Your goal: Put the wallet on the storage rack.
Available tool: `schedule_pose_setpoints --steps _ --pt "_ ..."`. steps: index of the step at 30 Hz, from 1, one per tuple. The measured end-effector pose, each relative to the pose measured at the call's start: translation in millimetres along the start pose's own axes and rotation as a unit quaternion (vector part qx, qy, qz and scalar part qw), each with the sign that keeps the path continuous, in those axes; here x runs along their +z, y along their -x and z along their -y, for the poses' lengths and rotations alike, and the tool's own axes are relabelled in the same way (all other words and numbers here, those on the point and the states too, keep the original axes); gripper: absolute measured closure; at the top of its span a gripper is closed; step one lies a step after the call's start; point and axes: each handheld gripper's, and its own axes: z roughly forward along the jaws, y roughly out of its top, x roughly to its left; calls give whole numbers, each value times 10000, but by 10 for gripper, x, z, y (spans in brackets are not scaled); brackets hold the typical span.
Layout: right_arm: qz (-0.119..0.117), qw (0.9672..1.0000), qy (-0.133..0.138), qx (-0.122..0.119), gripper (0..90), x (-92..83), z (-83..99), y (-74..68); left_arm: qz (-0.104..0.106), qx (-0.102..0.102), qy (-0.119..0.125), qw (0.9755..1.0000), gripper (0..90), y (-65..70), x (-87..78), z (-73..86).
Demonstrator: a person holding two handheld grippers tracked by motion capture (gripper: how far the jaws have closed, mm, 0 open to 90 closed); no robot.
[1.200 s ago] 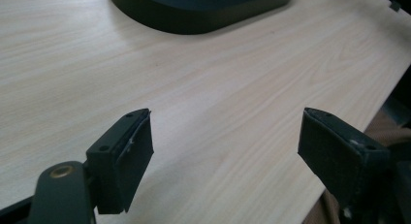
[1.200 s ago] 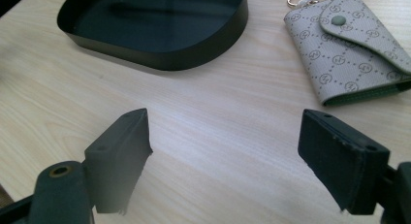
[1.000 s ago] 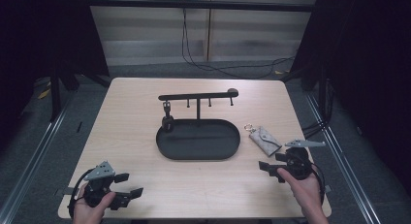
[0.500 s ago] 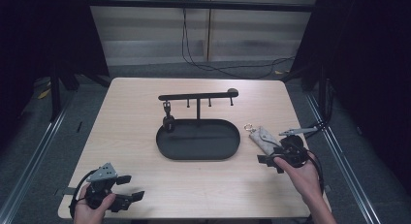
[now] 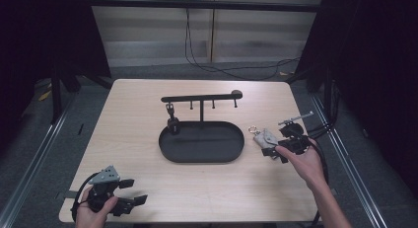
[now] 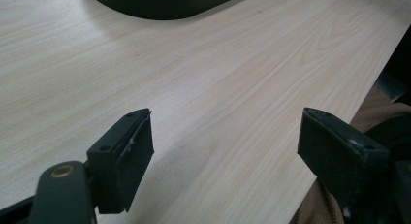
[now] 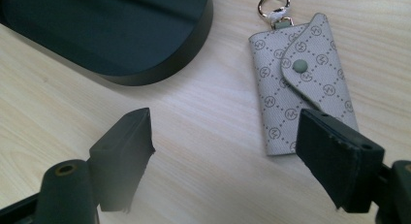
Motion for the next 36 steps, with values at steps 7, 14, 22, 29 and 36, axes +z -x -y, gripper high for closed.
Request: schedule_pose_setpoints --steps 7,14,22,29,36 --pt "84 9999 -101 6 271 -24 -163 80 21 -22 -10 10000 204 -8 -12 -1" --pt "84 9993 -362 2 288 -6 -310 180 28 -35 0 10000 204 -15 -19 -3" --pt "103 9964 -837 37 290 117 -426 281 -46 -28 4 10000 204 -17 -30 -4" --pt "231 9926 -1186 -91 282 223 -509 276 -54 -11 -40 10000 204 -13 -10 -11" --pt "445 9867 -1545 -251 224 364 -615 356 -24 -63 -42 10000 204 -21 -3 -17"
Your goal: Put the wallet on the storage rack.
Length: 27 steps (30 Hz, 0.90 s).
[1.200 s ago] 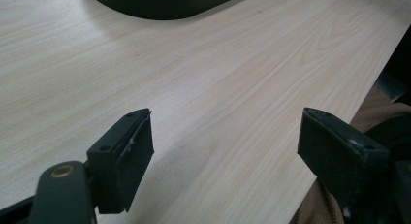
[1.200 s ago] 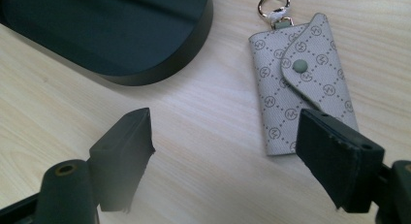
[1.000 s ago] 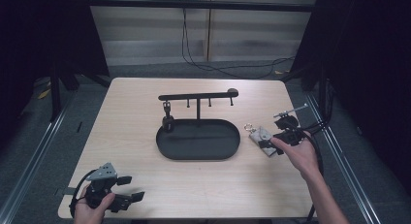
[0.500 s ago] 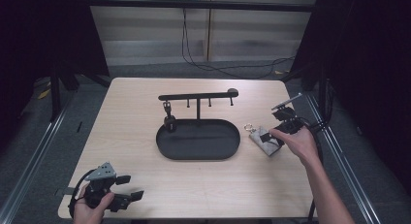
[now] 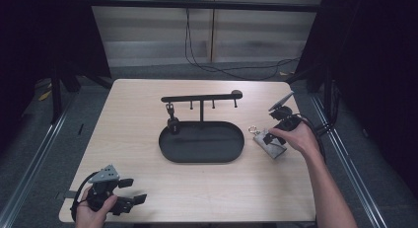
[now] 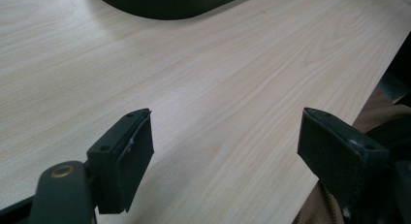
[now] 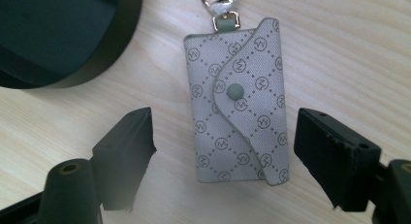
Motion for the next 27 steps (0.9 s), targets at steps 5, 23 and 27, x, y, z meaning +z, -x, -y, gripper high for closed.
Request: schedule_pose_setpoints --steps 5,23,27 --pt "-46 9999 -132 9 224 112 -82 17 9 15 -25 10000 204 -8 9 -3" --pt "77 9987 -500 -16 212 394 -164 85 34 8 -41 10000 204 -5 11 1" --pt "146 9980 -609 -85 217 445 -168 55 16 -18 -38 10000 204 -5 10 3"
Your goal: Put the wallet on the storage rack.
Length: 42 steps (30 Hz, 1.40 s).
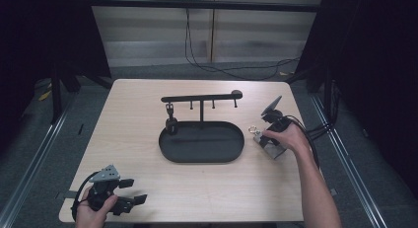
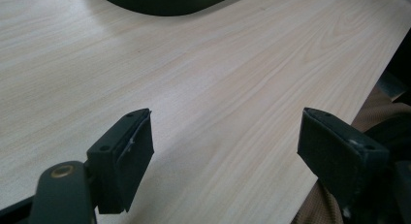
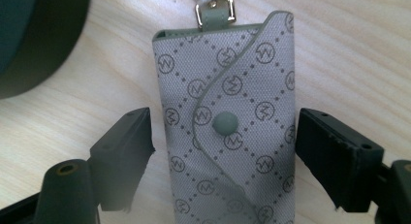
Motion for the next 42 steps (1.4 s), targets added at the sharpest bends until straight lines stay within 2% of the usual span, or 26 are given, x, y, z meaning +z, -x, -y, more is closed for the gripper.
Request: schedule_pose_setpoints --steps 10,17,23,28,31,42 --pt "84 9999 -107 6 240 97 2 -1 24 21 -19 10000 204 0 -6 1" --pt "166 9996 -189 -98 255 144 -27 -27 29 6 -14 10000 204 -2 -7 2" --pt "178 9996 -233 -16 287 135 -34 -36 46 -13 -34 10000 204 -9 -4 2" --pt "-15 9996 -241 165 321 87 -17 -8 72 -42 -30 10000 204 -18 -10 6" --pt "-2 9995 -232 236 324 40 4 -10 70 -17 -47 10000 204 -16 -9 4" --pt "-183 9989 14 440 327 -175 49 -26 65 -25 -49 10000 200 -13 -7 4"
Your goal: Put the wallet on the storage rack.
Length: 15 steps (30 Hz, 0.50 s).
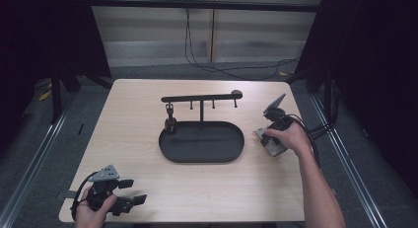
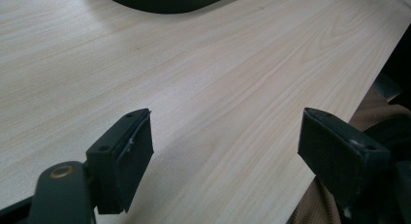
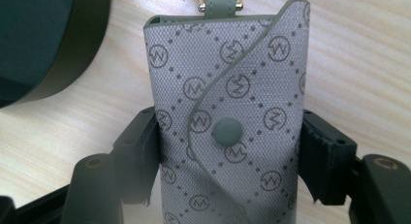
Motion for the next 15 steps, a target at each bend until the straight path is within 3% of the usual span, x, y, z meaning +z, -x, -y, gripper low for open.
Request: schedule_pose_setpoints --steps 15 --pt "-96 9995 247 176 328 -255 140 65 2 -38 -22 10000 201 2 8 -4"
